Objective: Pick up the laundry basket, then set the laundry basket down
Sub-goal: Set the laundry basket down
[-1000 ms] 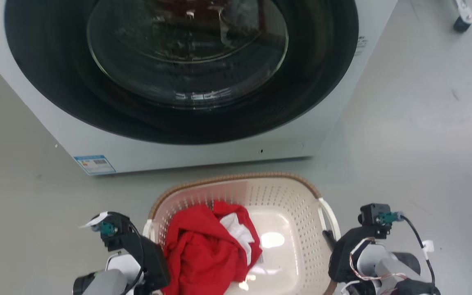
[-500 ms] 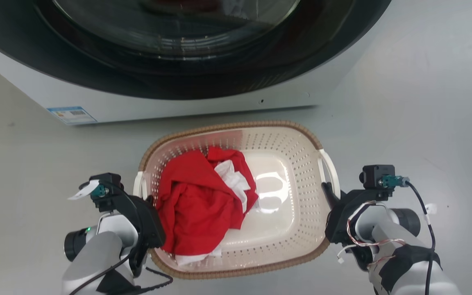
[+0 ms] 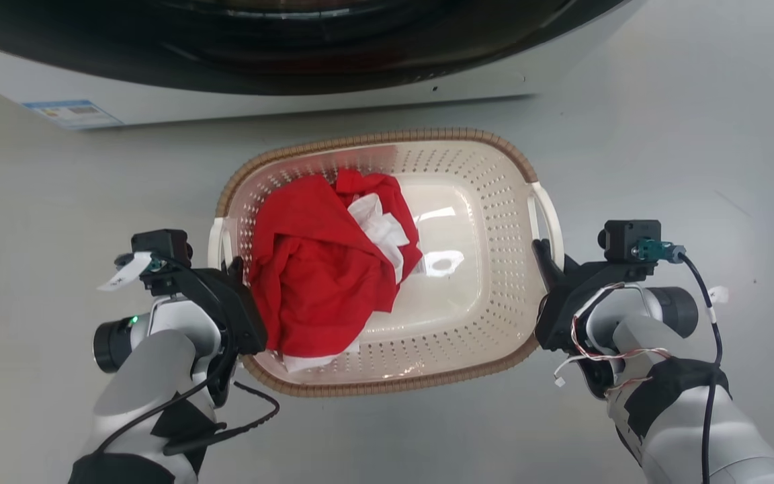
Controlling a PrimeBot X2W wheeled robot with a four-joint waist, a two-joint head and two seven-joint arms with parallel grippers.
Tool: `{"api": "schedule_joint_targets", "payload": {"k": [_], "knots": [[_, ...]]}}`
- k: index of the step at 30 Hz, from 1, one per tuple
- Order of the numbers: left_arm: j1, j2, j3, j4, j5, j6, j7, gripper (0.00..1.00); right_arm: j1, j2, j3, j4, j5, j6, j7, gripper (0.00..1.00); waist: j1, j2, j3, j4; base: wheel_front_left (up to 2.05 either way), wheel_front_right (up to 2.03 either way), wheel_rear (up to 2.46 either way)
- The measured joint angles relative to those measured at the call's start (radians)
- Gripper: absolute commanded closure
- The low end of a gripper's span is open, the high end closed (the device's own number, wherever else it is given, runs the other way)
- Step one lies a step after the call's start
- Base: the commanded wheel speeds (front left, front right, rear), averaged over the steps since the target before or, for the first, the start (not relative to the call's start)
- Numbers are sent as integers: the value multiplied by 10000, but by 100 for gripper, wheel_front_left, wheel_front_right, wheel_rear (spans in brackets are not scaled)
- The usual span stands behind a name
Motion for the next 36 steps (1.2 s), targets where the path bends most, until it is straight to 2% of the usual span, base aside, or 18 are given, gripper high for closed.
{"api": "schedule_joint_targets", "payload": {"k": [27, 36], "knots": [[-1333, 176, -8, 63, 94, 29, -989, 100, -1367, 10, 10, 81, -61, -33, -711, 100, -2, 0, 2342, -40, 0, 0, 0], [-1548, 155, -23, 144, 102, -88, -1152, 100, -1534, 27, -123, 201, 29, -27, -811, 100, -5, -5, 2721, -61, 0, 0, 0]]}}
